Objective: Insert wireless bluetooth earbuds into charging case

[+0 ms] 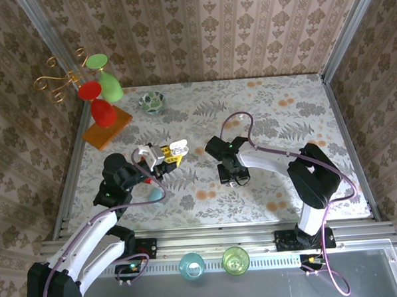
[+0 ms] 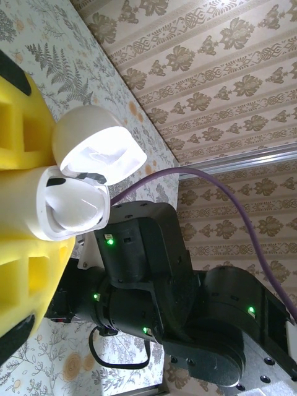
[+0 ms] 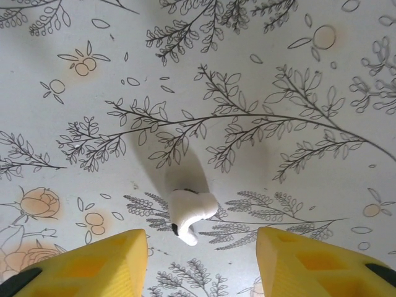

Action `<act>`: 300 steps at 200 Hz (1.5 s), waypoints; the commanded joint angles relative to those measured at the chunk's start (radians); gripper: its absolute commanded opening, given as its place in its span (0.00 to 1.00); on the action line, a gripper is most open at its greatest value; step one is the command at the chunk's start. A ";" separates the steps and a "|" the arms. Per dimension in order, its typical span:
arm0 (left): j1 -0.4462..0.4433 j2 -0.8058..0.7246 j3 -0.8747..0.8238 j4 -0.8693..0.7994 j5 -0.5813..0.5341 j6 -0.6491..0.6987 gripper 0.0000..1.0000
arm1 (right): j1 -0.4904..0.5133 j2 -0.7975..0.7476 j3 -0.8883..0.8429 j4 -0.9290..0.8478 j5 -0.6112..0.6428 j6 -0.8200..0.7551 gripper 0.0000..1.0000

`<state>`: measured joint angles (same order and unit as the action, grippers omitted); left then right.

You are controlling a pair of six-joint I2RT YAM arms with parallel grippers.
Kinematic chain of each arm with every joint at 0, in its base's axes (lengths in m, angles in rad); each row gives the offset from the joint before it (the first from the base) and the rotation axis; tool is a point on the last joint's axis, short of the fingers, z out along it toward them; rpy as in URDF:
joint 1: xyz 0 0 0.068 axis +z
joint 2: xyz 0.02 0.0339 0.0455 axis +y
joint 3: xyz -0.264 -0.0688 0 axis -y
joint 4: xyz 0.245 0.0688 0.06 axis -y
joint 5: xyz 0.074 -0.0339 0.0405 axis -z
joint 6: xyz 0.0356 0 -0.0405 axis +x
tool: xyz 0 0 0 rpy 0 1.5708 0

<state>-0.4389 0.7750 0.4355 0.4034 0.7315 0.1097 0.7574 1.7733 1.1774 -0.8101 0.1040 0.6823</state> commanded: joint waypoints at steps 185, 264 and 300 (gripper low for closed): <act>-0.008 -0.005 0.036 -0.010 -0.006 0.042 0.00 | -0.105 0.224 0.226 -0.254 -0.192 -0.167 0.45; -0.009 -0.005 0.028 -0.002 -0.004 0.035 0.00 | -0.109 0.257 0.225 -0.222 -0.213 -0.171 0.39; -0.011 -0.005 0.026 -0.001 -0.005 0.032 0.00 | -0.109 0.253 0.225 -0.209 -0.214 -0.171 0.36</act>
<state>-0.4400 0.7750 0.4416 0.3855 0.7280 0.1318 0.6521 2.0144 1.3853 -1.0107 -0.0910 0.5220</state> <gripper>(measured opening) 0.202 0.379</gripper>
